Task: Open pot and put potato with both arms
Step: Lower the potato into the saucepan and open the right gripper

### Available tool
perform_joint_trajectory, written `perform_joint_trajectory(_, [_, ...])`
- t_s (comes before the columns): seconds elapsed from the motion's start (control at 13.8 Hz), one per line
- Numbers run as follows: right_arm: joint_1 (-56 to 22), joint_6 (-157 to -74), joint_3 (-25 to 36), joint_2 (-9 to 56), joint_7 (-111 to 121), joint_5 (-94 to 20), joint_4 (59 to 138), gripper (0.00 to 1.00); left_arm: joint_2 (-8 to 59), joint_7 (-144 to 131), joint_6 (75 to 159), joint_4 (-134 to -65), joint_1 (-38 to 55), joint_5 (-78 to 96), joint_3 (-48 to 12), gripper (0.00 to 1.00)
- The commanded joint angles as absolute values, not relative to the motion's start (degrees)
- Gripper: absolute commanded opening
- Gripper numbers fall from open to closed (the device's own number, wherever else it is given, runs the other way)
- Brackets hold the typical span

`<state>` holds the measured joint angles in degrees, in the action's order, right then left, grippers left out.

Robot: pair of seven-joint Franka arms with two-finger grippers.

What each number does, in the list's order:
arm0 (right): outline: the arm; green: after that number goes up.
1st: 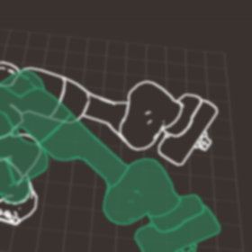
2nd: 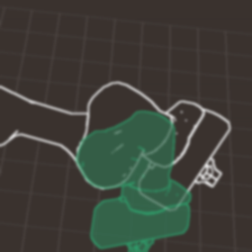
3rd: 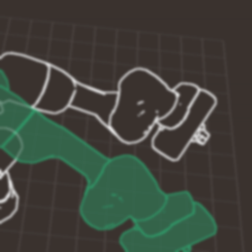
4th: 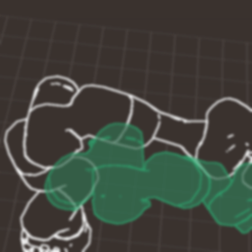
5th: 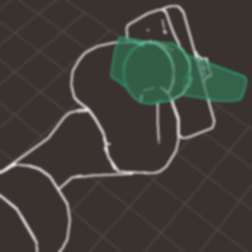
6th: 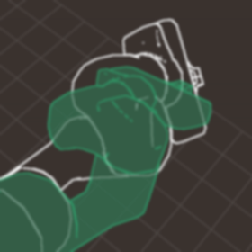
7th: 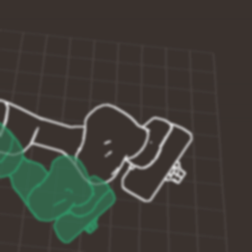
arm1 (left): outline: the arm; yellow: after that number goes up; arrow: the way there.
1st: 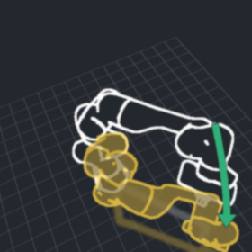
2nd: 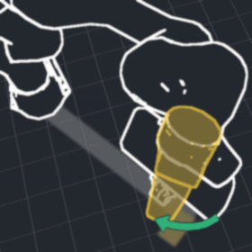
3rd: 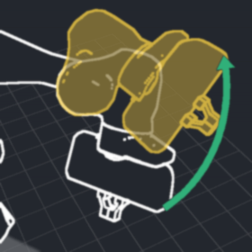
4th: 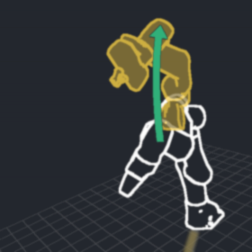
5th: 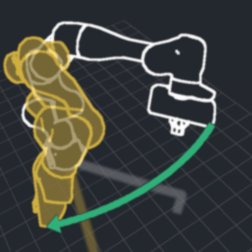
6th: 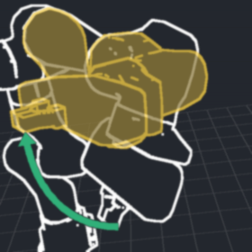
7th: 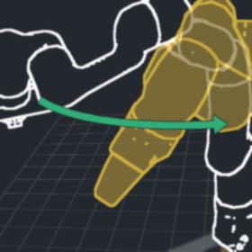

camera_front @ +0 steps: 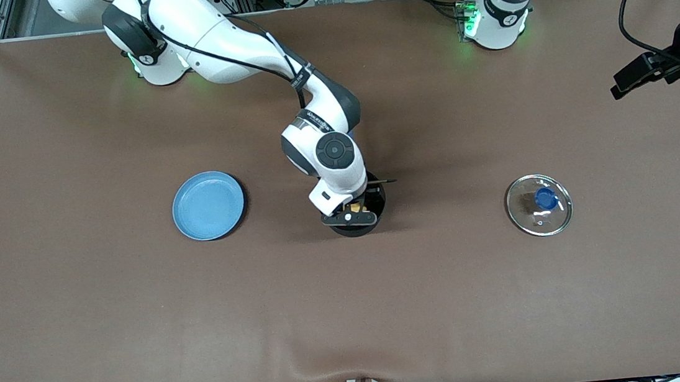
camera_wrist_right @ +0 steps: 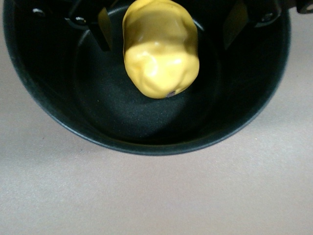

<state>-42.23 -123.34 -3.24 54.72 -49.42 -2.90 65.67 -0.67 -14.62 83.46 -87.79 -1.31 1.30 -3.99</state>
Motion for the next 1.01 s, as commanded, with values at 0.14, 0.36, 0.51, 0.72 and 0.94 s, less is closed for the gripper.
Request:
perform_joint_trajectory(0.14, [-42.63, -121.47, -2.99, 53.44, -52.12, -2.46, 63.9, 1.0, -0.35, -13.45, 83.23, -86.92, -1.49, 2.46, -3.96, 1.0])
perform_joint_trajectory(0.36, [-42.01, -119.1, -3.34, 52.04, -52.03, -2.55, 63.72, 1.0, -0.35, -13.45, 83.32, -86.92, -1.41, 2.55, -3.96, 1.0])
perform_joint_trajectory(0.51, [-41.4, -115.51, -3.34, 50.89, -51.94, -2.81, 62.15, 1.0, -0.35, -13.45, 83.32, -86.92, -1.41, 2.55, -3.96, 1.0])
perform_joint_trajectory(0.72, [-40.0, -108.56, -3.51, 49.31, -51.86, -2.99, 58.46, 1.0, -0.35, -13.45, 83.32, -86.92, -1.41, 2.46, -3.96, 1.0])
perform_joint_trajectory(0.94, [-37.36, -104.78, -3.78, 46.24, -51.33, -2.99, 58.36, 1.0, -0.35, -13.62, 83.41, -86.84, -1.32, 1.84, -3.96, 1.0])
